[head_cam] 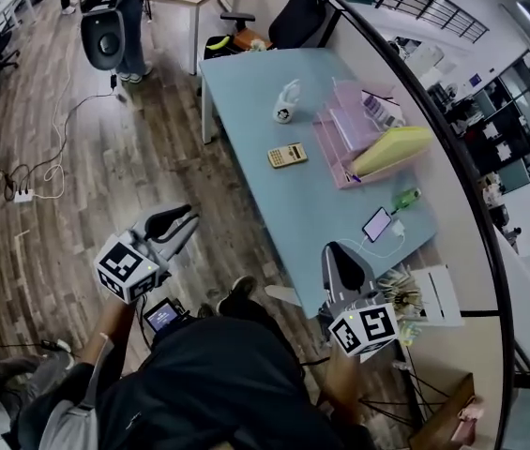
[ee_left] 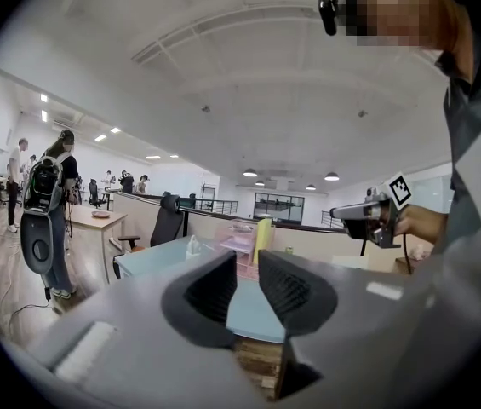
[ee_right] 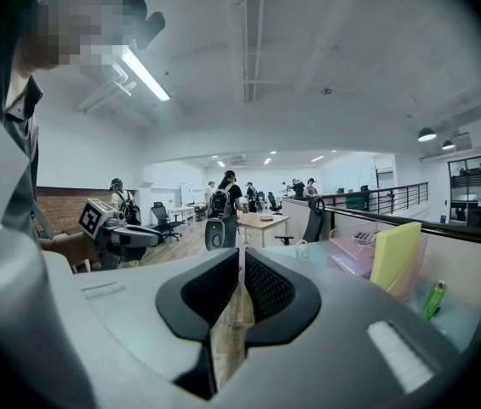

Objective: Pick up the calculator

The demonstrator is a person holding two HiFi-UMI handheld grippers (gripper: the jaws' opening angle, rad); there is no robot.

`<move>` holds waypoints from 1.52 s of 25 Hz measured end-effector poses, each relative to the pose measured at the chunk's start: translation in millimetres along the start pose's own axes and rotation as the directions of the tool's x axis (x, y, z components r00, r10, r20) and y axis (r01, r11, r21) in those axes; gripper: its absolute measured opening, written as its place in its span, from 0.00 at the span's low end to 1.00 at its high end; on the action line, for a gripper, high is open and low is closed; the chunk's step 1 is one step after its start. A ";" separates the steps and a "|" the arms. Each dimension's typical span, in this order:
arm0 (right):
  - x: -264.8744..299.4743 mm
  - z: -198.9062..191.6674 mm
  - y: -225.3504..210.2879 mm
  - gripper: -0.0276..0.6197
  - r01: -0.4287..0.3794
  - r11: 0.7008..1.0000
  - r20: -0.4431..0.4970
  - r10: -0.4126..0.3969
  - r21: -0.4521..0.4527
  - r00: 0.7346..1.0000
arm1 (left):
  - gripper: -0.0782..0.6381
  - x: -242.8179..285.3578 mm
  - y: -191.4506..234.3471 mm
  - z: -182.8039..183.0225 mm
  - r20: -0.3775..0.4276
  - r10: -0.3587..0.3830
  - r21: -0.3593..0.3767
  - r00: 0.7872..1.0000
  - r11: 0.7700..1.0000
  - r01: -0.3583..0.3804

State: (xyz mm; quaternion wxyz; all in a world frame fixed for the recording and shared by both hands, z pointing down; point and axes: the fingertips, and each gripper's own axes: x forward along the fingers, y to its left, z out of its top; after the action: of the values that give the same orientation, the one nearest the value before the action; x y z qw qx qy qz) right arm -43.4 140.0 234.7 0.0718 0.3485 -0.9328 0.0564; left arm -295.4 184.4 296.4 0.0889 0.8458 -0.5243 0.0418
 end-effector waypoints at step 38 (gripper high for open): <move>69.1 -45.4 -224.6 0.05 0.052 0.980 0.016 -0.056 0.190 0.998 | 0.30 287.8 42.2 -48.9 -0.281 -0.046 0.011 0.959 0.999 0.051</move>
State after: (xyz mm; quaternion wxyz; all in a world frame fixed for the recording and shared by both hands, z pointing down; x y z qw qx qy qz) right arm 57.1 -66.0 303.7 0.0297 0.3796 -0.9141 0.1393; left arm -203.5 -77.6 396.0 0.1554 0.8447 -0.4853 0.1638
